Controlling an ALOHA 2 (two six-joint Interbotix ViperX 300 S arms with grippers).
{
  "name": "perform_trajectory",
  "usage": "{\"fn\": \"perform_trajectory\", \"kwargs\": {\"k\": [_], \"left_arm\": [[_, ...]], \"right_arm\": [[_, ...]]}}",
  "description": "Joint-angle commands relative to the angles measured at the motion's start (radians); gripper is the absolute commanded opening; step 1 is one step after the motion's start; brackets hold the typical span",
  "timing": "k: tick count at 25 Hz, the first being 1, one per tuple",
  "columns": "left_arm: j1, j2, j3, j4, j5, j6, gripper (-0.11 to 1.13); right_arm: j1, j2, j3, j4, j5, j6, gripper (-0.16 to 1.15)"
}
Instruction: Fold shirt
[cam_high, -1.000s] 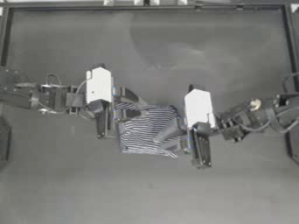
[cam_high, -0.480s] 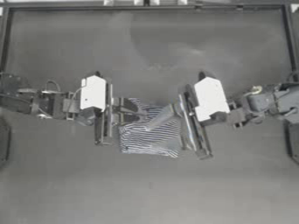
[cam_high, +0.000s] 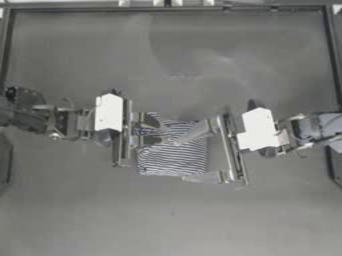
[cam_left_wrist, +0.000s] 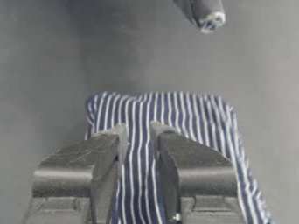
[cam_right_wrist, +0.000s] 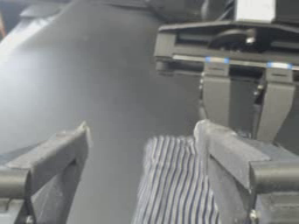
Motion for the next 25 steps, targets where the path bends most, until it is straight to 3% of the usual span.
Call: {"fn": "perform_trajectory", "kwargs": {"k": [1, 4, 9, 14, 19, 25], "left_arm": [[0.002, 0.0, 0.003, -0.041, -0.041, 0.048, 0.67], [0.006, 0.017, 0.025, -0.092, -0.08, 0.092, 0.67], [0.008, 0.051, 0.054, -0.137, -0.149, 0.118, 0.69], [0.009, 0.092, 0.044, -0.138, -0.15, 0.118, 0.73], [0.012, 0.121, 0.046, -0.149, -0.167, 0.118, 0.89], [0.012, 0.161, 0.057, -0.161, -0.204, 0.115, 0.91]], "right_arm": [[0.003, 0.041, 0.006, 0.1, -0.072, -0.072, 1.0], [0.006, 0.115, 0.008, 0.15, -0.147, -0.11, 1.0], [-0.002, 0.241, 0.008, 0.216, -0.261, -0.129, 1.0], [-0.008, 0.311, 0.005, 0.245, -0.302, -0.129, 1.0], [-0.015, 0.362, 0.009, 0.264, -0.347, -0.127, 1.0], [-0.018, 0.437, 0.006, 0.278, -0.433, -0.117, 1.0]]}}
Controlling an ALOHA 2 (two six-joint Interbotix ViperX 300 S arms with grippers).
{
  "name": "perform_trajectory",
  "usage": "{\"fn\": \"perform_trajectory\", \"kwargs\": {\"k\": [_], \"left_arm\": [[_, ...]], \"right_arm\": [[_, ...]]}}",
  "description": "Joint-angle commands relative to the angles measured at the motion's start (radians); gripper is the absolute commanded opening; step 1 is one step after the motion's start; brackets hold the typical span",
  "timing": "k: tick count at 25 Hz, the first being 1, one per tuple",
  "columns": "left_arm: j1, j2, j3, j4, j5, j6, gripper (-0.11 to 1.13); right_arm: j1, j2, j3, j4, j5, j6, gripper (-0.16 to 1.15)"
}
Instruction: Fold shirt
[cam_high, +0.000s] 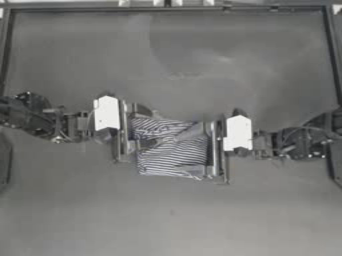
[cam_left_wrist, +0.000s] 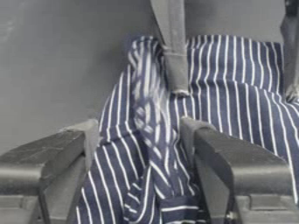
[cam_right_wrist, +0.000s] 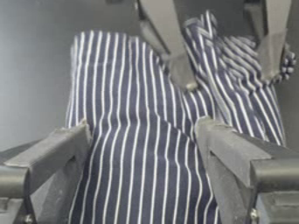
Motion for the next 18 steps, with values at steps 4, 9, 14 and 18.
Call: {"fn": "perform_trajectory", "kwargs": {"k": [4, 9, 14, 18], "left_arm": [[-0.002, -0.003, -0.003, -0.008, -0.014, -0.008, 0.91], [-0.002, -0.074, -0.011, -0.008, 0.018, -0.006, 0.91], [-0.012, -0.176, -0.04, -0.003, 0.167, -0.005, 0.86], [-0.026, -0.244, -0.052, 0.005, 0.265, -0.002, 0.8]], "right_arm": [[-0.002, 0.009, -0.009, 0.006, -0.06, 0.023, 1.0], [-0.002, -0.057, -0.018, -0.031, 0.02, 0.084, 1.0], [-0.002, -0.17, -0.034, -0.058, 0.143, 0.089, 1.0], [-0.014, -0.252, -0.034, -0.063, 0.256, 0.087, 1.0]]}}
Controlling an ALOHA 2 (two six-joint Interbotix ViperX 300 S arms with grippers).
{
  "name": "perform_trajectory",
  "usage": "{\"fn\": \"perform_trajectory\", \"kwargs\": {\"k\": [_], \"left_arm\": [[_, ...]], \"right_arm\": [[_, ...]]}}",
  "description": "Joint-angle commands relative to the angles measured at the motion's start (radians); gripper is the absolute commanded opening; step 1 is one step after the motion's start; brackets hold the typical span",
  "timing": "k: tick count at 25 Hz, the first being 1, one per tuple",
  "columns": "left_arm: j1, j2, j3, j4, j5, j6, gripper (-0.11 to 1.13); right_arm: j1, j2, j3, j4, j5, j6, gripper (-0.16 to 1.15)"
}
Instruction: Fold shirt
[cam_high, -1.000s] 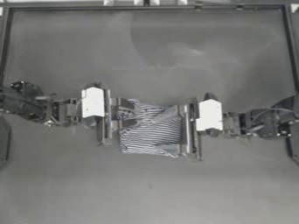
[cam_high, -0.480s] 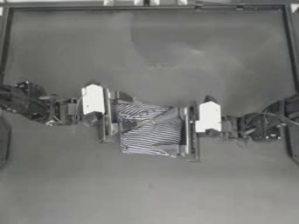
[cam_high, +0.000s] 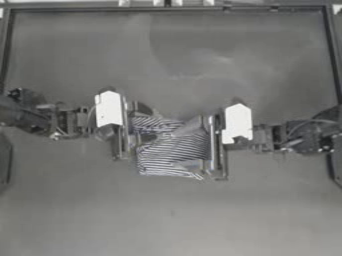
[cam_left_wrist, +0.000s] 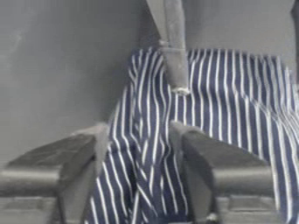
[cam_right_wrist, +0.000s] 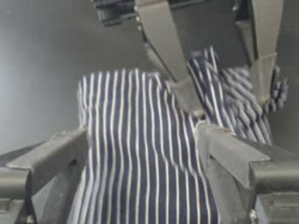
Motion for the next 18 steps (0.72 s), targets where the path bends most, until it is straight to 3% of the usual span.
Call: {"fn": "perform_trajectory", "kwargs": {"k": [1, 10, 18], "left_arm": [[-0.015, -0.114, -0.023, 0.009, 0.072, 0.002, 0.79], [-0.106, -0.198, -0.015, -0.002, 0.204, -0.006, 0.79], [-0.156, -0.164, -0.012, -0.006, 0.206, -0.009, 0.78]], "right_arm": [[-0.017, -0.091, -0.011, -0.008, 0.086, -0.002, 1.0], [-0.087, -0.127, -0.003, -0.037, 0.129, -0.002, 1.0], [-0.137, -0.117, 0.011, -0.046, 0.124, -0.002, 1.0]]}}
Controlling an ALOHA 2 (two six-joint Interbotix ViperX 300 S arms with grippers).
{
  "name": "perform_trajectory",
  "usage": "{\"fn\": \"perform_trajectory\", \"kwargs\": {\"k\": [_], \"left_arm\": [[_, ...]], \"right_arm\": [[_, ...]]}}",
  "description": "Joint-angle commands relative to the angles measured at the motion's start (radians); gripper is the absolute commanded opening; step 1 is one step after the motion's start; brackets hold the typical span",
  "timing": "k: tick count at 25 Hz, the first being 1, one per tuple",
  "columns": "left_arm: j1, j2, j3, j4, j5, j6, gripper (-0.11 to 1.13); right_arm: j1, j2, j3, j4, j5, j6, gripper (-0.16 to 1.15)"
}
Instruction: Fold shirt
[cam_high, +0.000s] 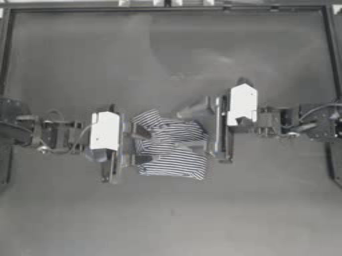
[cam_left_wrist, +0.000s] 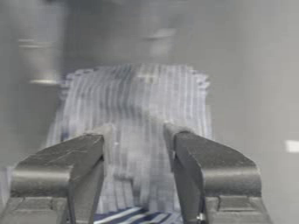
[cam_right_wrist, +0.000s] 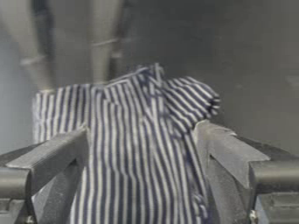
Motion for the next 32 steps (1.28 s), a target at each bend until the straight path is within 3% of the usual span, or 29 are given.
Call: {"fn": "perform_trajectory", "kwargs": {"k": [1, 13, 18, 25, 32], "left_arm": [[-0.012, -0.005, -0.008, -0.002, -0.008, -0.002, 0.78], [-0.014, 0.124, 0.0, -0.006, -0.02, -0.002, 0.77], [-0.009, 0.156, 0.011, -0.031, -0.02, -0.002, 0.77], [-0.008, 0.144, 0.012, -0.035, -0.02, 0.002, 0.77], [0.023, 0.041, 0.005, -0.029, -0.014, 0.015, 0.77]], "right_arm": [[-0.014, -0.009, -0.002, -0.003, -0.012, -0.002, 1.0], [-0.041, 0.155, 0.011, 0.008, -0.15, 0.021, 1.0], [-0.048, 0.19, 0.017, 0.0, -0.189, 0.035, 1.0], [-0.048, 0.187, 0.011, -0.006, -0.19, 0.038, 1.0], [-0.048, 0.101, 0.012, -0.025, -0.155, 0.046, 1.0]]}}
